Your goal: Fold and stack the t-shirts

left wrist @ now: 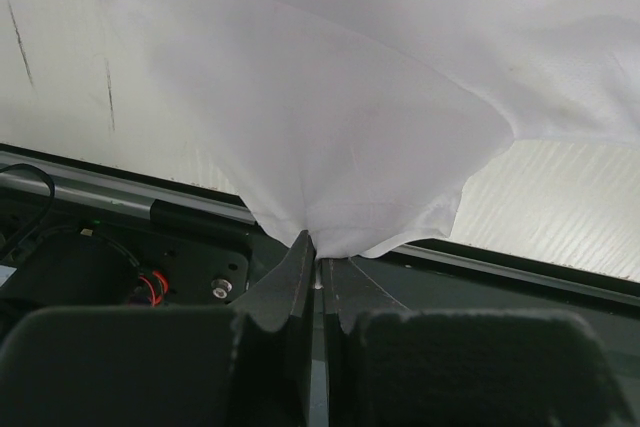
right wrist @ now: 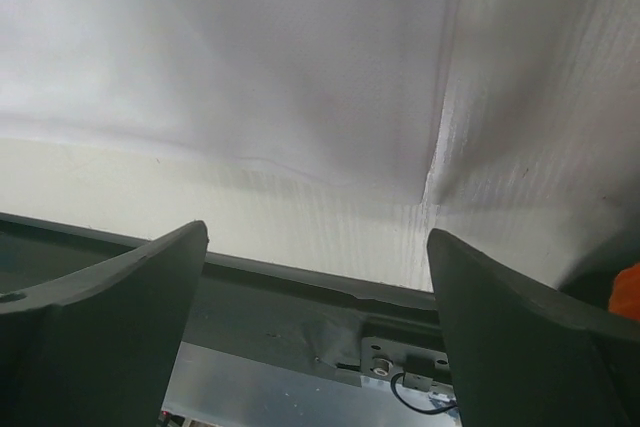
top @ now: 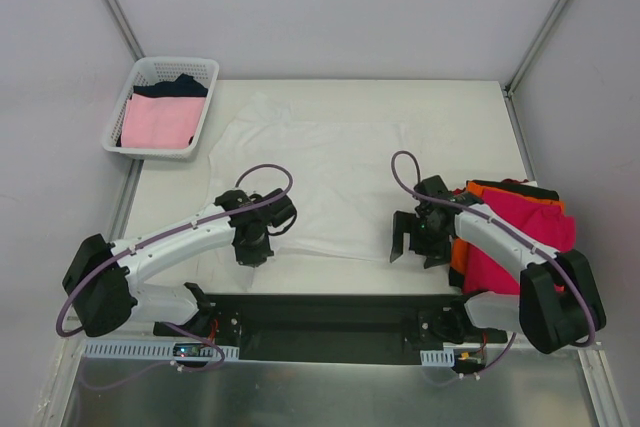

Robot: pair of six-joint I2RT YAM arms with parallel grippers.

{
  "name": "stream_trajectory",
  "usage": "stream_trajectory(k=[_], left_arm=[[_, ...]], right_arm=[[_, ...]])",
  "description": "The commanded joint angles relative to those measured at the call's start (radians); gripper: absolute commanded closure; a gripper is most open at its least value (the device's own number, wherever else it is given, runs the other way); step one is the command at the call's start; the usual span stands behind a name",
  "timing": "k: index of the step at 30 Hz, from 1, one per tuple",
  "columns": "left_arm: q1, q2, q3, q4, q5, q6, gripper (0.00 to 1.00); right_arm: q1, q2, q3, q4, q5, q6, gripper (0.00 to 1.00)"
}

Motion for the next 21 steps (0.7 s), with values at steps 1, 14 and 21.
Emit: stream_trajectory(k=[1,14,21], left_arm=[[0.007,0.009,0.001,-0.033,0.019,0.026,1.0],[0.007,0.004,0.015,-0.058,0.023,0.02,1.0],[0.007,0.023,0.024,-0.062,0.027,0.016,1.0]], right_arm=[[-0.025,-0.032,-0.02,0.033,-0.003,0.033,0.08],[-0.128,-0.049,-0.016,0.044,0.047,0.037,0.44],[-0.169,-0.046,-0.031,0.024,0.069,0.042,0.6]])
